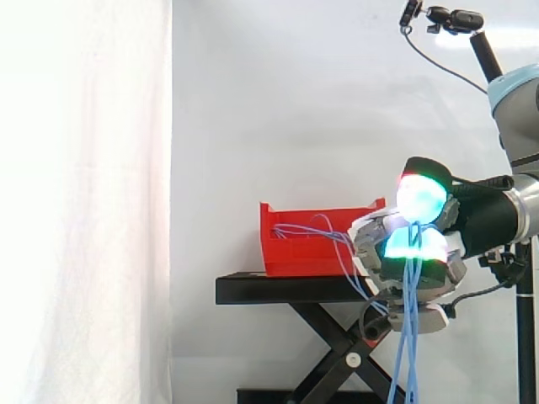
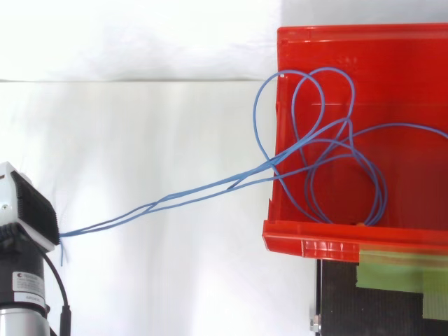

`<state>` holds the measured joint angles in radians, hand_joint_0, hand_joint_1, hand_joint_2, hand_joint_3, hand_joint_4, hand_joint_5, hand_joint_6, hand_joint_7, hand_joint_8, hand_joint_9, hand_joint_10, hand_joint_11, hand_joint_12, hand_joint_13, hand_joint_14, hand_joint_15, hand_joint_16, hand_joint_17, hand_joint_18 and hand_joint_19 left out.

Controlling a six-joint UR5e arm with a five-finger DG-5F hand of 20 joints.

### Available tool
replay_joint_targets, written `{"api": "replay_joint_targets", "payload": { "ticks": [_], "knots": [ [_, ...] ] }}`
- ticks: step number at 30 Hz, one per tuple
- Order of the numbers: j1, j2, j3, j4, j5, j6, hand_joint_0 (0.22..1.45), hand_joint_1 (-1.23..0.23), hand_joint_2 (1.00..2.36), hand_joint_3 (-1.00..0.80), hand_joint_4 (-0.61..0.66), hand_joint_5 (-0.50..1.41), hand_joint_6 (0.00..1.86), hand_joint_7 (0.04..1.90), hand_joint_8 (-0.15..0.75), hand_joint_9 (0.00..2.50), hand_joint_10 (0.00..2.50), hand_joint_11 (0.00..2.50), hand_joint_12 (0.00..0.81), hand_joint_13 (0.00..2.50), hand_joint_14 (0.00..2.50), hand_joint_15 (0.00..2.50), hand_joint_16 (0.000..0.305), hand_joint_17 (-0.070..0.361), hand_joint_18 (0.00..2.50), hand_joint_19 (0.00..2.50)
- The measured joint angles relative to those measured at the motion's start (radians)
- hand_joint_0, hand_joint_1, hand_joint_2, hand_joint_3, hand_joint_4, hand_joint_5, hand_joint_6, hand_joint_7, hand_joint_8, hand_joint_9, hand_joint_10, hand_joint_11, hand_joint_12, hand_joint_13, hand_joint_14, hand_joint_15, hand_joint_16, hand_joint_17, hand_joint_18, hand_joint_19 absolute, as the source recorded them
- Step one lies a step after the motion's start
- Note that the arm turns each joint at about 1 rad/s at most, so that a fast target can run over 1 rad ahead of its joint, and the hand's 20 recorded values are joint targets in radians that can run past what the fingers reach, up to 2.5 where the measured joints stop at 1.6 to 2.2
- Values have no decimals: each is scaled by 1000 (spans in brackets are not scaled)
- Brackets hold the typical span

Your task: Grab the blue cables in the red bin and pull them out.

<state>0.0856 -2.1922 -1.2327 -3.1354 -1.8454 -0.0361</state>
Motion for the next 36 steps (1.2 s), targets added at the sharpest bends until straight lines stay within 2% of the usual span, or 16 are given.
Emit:
{"api": "replay_joint_targets", "payload": {
  "ticks": [5,12,16,20,36],
  "knots": [
    [0,0,0,-1,0,0,773,-802,1000,-1000,159,729,503,649,256,939,309,1554,323,1098,992,1333,47,105,854,1038],
    [0,0,0,-2,0,0,904,-905,1000,-1000,135,681,517,637,235,934,275,1595,302,1111,917,1400,44,99,847,1043],
    [0,0,0,-1,0,0,950,-931,1005,-868,128,646,499,626,235,915,287,1583,297,1111,905,1403,44,100,844,1044],
    [0,0,0,-1,0,0,975,-955,1007,-808,124,606,532,602,234,902,310,1589,304,1107,903,1405,44,100,843,1034],
    [0,0,0,0,-1,0,1049,-1009,1008,-787,119,557,618,547,233,860,372,1551,297,1094,821,1447,44,99,825,1037]
  ]
}}
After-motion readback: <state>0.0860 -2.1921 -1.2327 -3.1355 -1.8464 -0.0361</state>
